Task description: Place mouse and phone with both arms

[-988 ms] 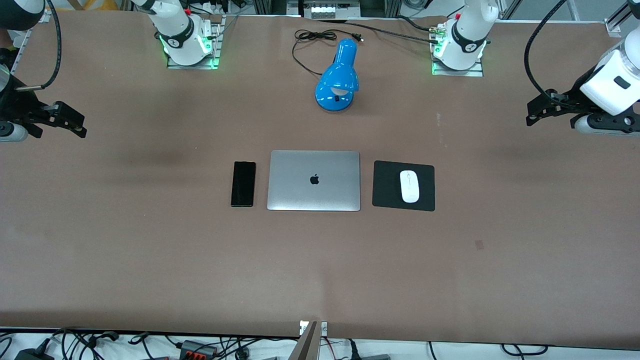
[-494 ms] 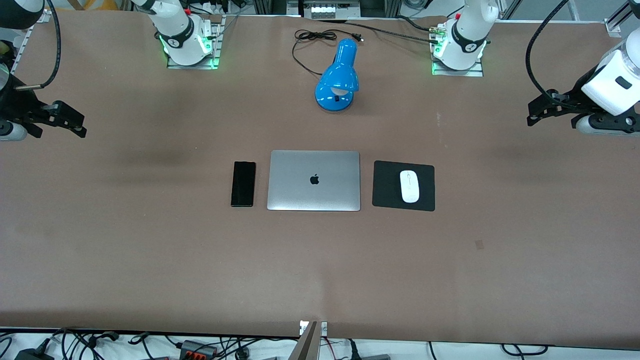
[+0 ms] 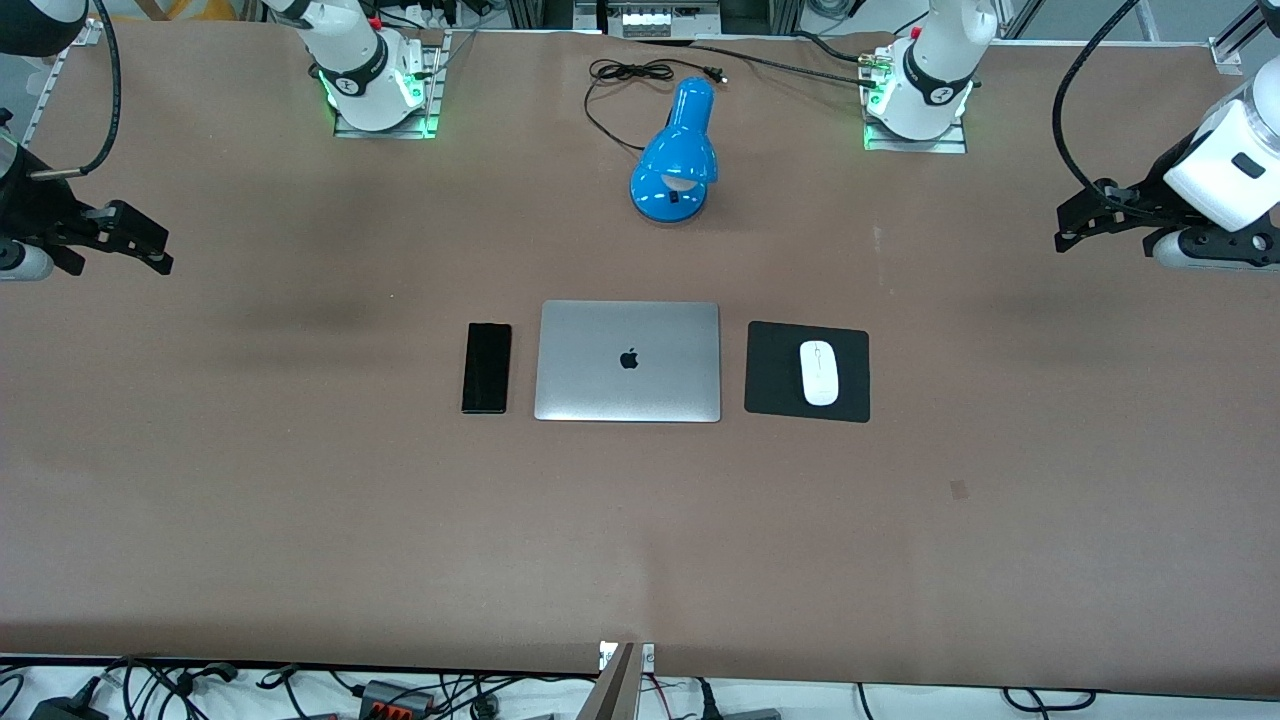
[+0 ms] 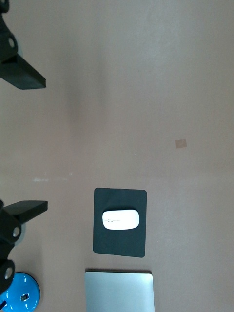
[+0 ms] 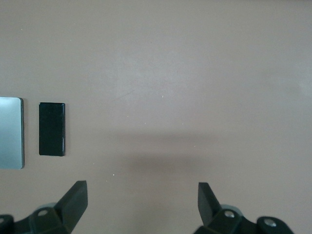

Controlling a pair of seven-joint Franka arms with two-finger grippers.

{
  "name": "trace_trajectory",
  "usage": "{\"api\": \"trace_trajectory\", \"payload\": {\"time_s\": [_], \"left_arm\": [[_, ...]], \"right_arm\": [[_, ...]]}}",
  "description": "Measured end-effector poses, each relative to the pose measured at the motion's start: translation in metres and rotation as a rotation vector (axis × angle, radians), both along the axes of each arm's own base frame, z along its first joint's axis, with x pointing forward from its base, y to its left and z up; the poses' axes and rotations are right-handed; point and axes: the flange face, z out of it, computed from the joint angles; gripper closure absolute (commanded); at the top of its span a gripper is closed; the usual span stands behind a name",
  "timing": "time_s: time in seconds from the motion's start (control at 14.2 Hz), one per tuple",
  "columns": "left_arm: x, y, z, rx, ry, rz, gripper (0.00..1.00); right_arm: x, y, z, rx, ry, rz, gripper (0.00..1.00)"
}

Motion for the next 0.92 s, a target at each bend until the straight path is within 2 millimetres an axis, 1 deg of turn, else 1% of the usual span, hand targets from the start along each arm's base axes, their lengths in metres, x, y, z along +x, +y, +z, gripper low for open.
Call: {"api": "trace_trajectory", "payload": {"time_s": [0.92], "left_arm": [[0.0000,0.0006,0.0000,0.000,0.000,0.001,0.00]], "right_arm": [[-0.0002,-0.0025,0.0000,0.027,-0.001,-0.013,0.00]]}}
